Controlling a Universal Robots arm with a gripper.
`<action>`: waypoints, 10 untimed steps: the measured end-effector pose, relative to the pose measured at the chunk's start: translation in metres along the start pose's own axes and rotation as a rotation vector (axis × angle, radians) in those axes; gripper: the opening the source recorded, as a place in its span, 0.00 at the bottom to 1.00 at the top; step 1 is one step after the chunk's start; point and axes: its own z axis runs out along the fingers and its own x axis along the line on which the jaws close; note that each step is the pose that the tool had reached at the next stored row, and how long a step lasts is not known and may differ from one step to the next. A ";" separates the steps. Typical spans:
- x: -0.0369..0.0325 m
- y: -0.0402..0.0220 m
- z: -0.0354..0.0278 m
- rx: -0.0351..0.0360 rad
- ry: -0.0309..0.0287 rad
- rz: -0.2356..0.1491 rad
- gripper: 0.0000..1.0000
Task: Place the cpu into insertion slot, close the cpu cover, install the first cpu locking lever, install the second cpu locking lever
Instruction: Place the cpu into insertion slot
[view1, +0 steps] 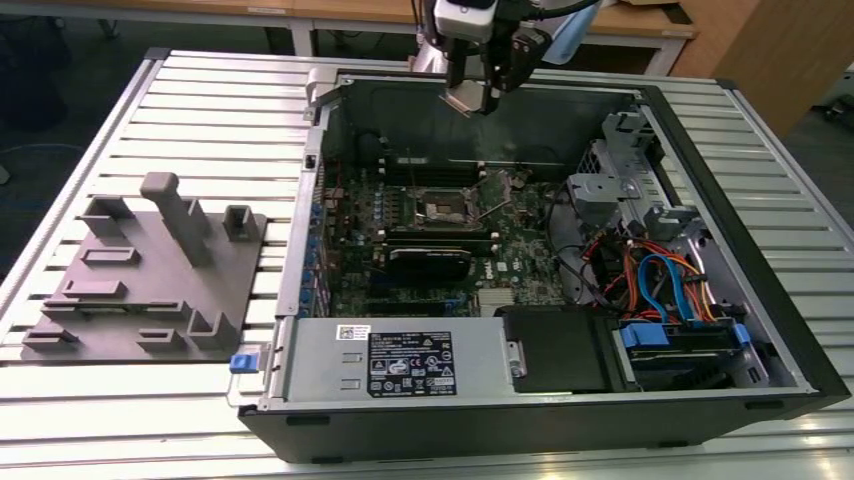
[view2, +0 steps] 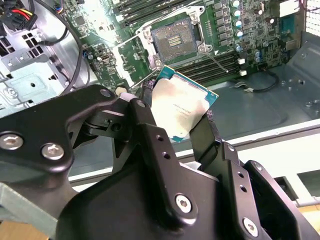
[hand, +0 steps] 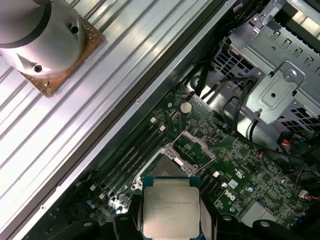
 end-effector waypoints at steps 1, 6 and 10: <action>0.0000 0.0000 0.0000 -0.0001 -0.0005 0.005 0.54; 0.0000 0.0000 0.0000 -0.0002 -0.0010 0.011 0.54; 0.0000 0.0000 0.0001 -0.0003 -0.0012 0.013 0.54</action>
